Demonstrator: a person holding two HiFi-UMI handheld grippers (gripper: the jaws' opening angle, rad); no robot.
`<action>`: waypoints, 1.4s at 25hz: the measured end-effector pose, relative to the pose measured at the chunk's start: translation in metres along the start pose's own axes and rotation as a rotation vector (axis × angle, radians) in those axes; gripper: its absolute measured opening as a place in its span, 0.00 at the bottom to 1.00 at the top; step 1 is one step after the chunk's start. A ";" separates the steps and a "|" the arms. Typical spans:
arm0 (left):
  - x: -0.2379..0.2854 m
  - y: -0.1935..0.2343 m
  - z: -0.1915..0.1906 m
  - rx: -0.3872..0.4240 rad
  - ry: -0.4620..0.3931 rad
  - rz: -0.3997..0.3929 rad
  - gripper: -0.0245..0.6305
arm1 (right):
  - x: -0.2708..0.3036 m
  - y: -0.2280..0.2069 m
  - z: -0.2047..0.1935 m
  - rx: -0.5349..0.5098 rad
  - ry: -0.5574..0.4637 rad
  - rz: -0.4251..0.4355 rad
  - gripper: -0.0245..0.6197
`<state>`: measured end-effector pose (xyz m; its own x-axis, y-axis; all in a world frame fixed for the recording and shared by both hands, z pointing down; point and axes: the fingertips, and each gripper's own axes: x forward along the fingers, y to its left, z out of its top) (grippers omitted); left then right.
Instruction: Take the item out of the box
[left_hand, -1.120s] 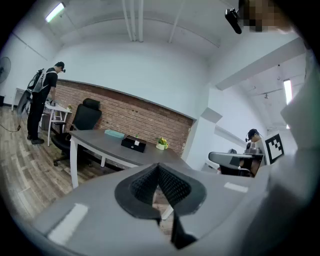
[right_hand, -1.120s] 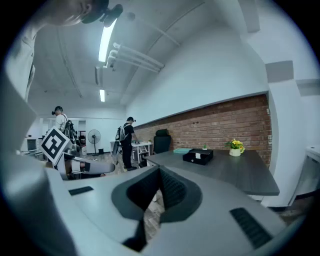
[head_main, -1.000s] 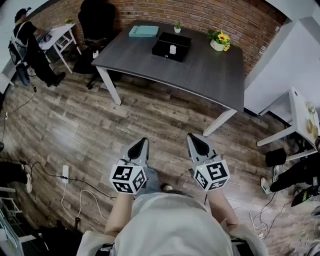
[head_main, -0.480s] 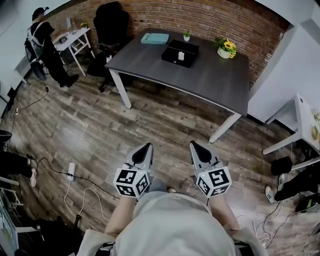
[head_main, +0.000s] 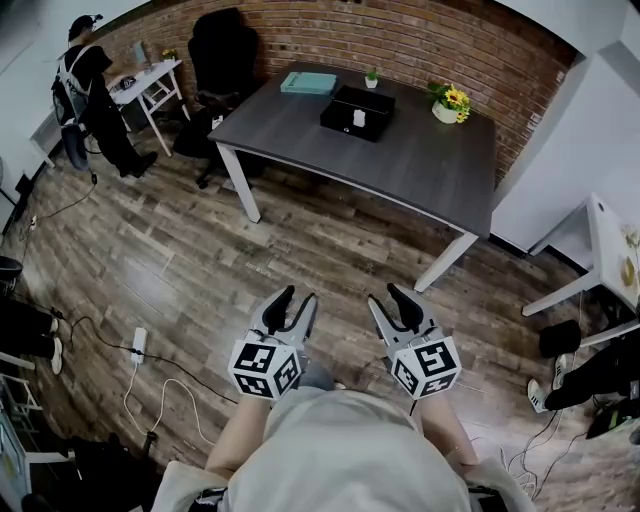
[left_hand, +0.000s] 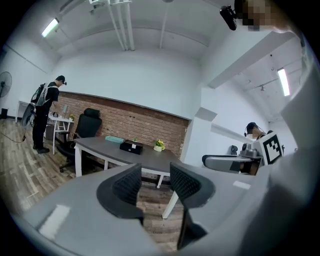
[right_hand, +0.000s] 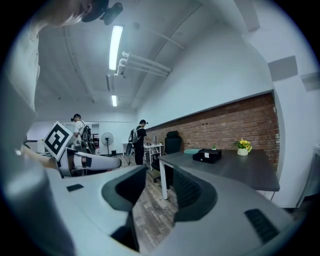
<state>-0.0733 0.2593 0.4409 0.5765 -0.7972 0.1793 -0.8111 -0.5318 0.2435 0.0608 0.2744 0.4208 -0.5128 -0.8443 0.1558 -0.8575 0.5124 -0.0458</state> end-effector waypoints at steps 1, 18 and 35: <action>0.001 -0.001 0.001 0.002 0.002 -0.003 0.31 | 0.001 0.000 -0.001 0.006 0.006 0.004 0.33; 0.067 0.033 0.009 -0.018 0.040 -0.025 0.51 | 0.069 -0.045 0.002 0.048 0.039 0.023 0.55; 0.212 0.149 0.090 -0.002 0.021 -0.054 0.51 | 0.235 -0.126 0.055 -0.001 0.031 -0.019 0.55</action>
<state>-0.0806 -0.0145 0.4289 0.6214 -0.7610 0.1861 -0.7786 -0.5734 0.2549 0.0458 0.0030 0.4090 -0.4949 -0.8487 0.1868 -0.8671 0.4964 -0.0420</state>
